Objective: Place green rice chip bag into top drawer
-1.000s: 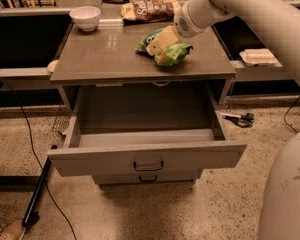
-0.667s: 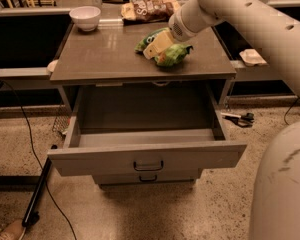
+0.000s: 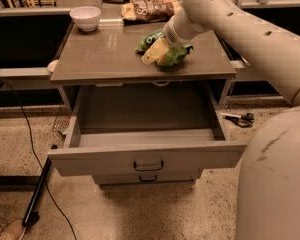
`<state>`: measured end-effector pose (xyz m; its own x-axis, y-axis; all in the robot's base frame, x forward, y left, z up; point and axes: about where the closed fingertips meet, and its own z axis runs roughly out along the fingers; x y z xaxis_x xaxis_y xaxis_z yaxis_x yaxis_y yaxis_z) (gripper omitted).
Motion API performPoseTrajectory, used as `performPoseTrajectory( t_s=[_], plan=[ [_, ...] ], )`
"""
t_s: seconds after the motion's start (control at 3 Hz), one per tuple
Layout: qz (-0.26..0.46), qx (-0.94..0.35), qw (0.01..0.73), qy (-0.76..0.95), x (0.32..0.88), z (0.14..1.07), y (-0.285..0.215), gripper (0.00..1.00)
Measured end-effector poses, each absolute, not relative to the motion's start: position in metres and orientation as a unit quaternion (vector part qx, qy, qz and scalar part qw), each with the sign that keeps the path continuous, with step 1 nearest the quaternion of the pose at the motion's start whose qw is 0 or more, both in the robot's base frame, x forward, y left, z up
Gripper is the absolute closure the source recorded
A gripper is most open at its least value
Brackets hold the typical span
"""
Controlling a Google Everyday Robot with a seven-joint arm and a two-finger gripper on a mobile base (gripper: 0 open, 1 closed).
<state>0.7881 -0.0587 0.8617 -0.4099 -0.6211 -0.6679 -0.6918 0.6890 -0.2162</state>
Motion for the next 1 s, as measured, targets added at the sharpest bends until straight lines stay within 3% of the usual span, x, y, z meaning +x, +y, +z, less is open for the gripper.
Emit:
performPoseTrajectory(
  t_s=[0.33,1.0],
  plan=[
    [0.033,-0.389,0.367,0.844,0.797,0.8467,-0.061,0.17],
    [0.022,-0.384,0.362,0.849,0.8019,0.8385,-0.0668,0.64]
  ],
)
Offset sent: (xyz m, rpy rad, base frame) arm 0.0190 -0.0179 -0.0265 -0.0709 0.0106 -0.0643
